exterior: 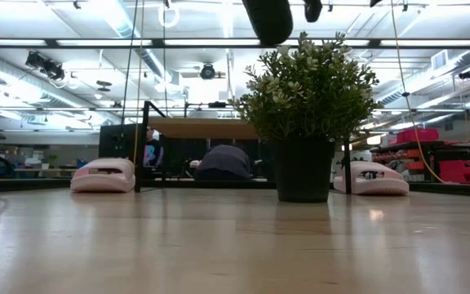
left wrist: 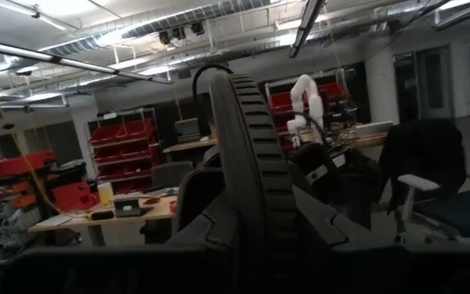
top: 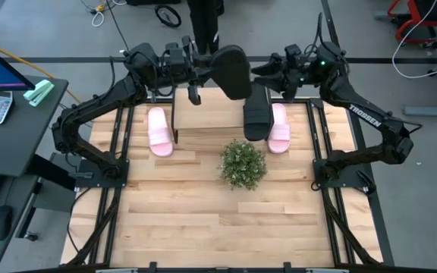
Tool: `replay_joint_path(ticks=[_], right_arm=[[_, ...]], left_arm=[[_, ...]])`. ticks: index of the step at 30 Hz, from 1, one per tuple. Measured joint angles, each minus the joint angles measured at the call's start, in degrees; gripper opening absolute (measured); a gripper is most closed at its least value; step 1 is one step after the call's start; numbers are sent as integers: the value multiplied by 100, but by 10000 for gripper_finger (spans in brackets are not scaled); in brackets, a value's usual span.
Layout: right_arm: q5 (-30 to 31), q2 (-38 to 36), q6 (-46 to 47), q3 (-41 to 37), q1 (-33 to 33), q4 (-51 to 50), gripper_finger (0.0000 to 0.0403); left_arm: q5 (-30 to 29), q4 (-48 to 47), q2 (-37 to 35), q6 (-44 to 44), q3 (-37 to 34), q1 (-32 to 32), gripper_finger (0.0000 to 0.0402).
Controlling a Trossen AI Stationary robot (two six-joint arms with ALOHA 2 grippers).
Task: Pick and place slides into the shelf
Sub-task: Put the black slipper on the shelf
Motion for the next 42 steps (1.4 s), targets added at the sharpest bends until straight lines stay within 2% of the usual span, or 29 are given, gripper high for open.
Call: replay_joint_path(ticks=[5,10,14,19,24,28,32,42], right_arm=[[587,-195,-117,11,-273,-1261,264],[1410,-481,-567,4,-395,-2534,264],[1585,-748,-853,4,-388,-3084,264],[1669,-1063,-883,4,-371,-3260,263],[1828,-1193,-959,4,-374,-3277,257],[1852,-1193,-967,4,-374,-3329,256],[1854,-1159,-955,4,-374,-3514,256],[2106,-1077,-965,4,-375,-3844,249]], left_arm=[[-101,-31,9,21,0,25,86],[15,-133,5,-12,0,39,68],[-1,-565,5,478,0,34,68],[59,-916,42,1486,0,-103,81],[748,-944,128,2611,0,-254,63],[1118,-953,236,3015,0,-351,64],[1164,-1089,431,3570,0,-466,77],[1164,-1632,696,4344,0,-519,61]])
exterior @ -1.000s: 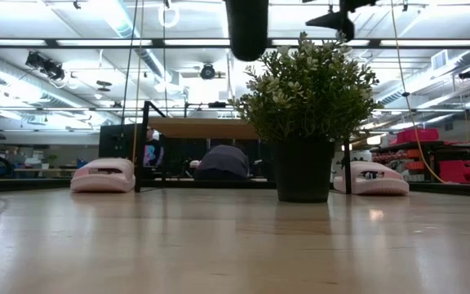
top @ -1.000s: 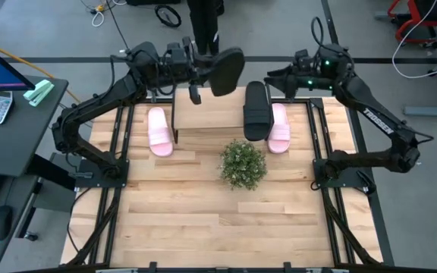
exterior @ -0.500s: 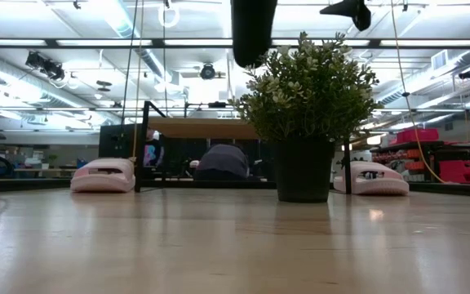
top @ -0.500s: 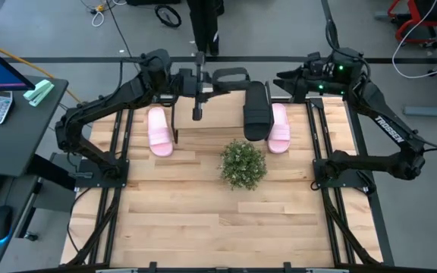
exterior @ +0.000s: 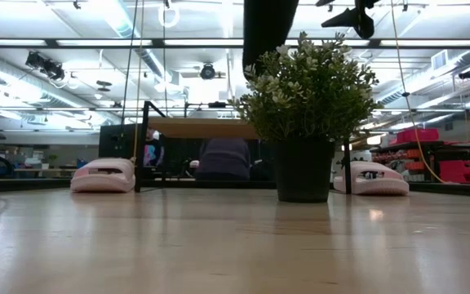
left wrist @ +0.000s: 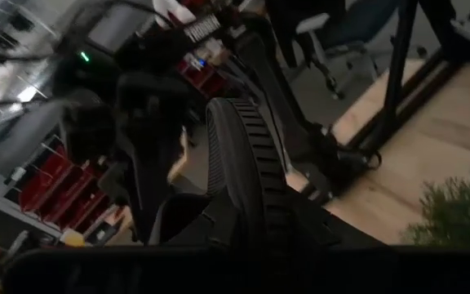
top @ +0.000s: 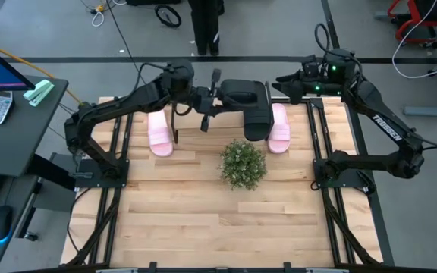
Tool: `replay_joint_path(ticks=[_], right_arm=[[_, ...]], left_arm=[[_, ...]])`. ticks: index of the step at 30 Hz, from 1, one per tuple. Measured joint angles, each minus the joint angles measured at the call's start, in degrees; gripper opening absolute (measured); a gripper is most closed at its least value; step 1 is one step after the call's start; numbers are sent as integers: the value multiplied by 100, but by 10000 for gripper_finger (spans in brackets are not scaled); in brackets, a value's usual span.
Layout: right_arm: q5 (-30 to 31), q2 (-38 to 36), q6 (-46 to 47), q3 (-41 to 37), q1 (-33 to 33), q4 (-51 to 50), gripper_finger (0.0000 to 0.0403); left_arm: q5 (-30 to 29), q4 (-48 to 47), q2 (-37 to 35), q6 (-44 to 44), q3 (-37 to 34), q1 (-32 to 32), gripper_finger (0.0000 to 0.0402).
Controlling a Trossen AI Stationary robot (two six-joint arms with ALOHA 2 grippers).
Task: Pick and place slides into the shelf
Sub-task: Put the black slipper on the shelf
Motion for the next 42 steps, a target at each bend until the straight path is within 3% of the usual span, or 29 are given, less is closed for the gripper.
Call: replay_joint_path(ticks=[7,24,42], right_arm=[[242,31,122,-2,125,-19,244],[1323,57,285,-4,918,-88,241],[1997,55,531,-4,1288,-91,232]], left_arm=[[48,-81,110,135,0,149,68],[1120,64,493,136,0,676,60],[1447,112,669,460,0,1101,60]])
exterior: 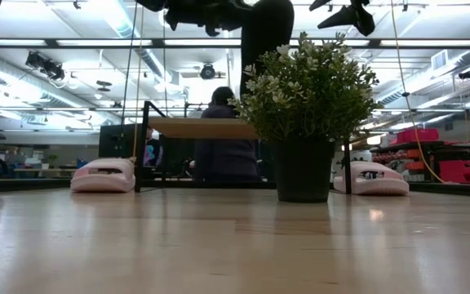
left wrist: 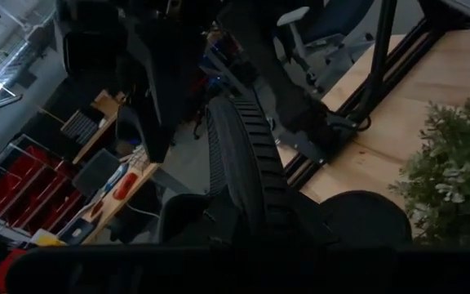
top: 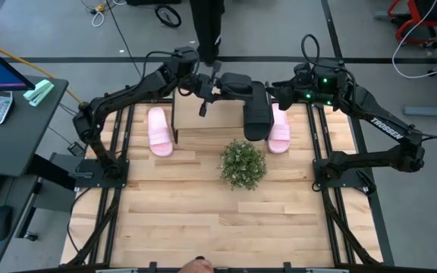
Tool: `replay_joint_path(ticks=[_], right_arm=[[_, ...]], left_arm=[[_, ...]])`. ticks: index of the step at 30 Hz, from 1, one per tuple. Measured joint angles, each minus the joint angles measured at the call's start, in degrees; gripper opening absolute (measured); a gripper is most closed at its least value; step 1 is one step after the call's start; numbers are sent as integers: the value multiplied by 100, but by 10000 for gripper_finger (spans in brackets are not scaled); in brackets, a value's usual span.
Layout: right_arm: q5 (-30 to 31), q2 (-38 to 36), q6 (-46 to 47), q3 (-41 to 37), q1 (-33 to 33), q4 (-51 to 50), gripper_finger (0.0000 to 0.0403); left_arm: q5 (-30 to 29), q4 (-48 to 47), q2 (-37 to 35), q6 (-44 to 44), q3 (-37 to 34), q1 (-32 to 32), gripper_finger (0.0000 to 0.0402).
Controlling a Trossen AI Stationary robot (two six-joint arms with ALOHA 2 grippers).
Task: Pick and place slides into the shelf
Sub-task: Put the black slipper on the shelf
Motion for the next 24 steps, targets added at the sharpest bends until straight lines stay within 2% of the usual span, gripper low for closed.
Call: replay_joint_path(ticks=[8,14,24], right_arm=[[39,0,46,0,0,-2,225],[102,0,41,0,-1,-40,220],[103,0,35,0,-2,-39,219]], left_arm=[[99,4,266,83,0,22,60],[130,29,266,466,0,15,60],[123,-14,266,556,0,136,60]])
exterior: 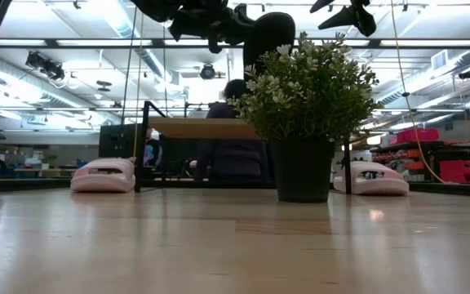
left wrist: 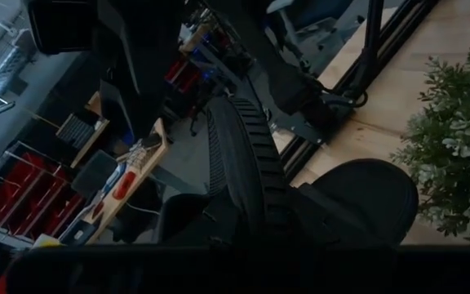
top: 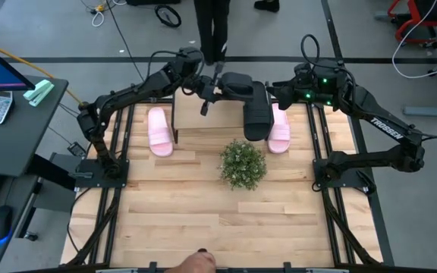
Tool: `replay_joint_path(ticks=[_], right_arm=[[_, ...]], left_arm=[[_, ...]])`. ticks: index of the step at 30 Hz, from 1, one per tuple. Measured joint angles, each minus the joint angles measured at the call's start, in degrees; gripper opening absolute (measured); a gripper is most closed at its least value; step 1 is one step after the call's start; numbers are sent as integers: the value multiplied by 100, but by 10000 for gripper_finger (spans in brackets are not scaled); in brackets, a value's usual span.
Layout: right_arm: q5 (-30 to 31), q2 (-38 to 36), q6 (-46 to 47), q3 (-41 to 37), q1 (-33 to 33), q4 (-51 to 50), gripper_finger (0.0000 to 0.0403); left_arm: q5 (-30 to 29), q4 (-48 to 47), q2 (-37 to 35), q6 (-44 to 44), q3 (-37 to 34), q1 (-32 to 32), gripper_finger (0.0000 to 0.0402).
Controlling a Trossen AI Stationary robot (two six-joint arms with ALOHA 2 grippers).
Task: Pick and place slides into the shelf
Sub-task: Put the black slipper on the shelf
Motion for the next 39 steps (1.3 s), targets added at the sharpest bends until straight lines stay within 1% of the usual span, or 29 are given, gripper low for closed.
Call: replay_joint_path(ticks=[6,12,21,33,39], right_arm=[[-2,0,-4,0,2,-93,219],[0,0,-7,0,0,-156,219],[0,0,-9,0,0,-214,219],[0,0,-110,0,0,-214,219],[0,0,-116,0,0,-216,219]], left_arm=[[4,-68,127,-111,2,31,60],[-26,-3,268,-41,2,8,59],[-31,-71,289,-112,2,3,59],[60,-590,289,-60,2,2,60],[149,-1027,289,-31,2,0,65]])
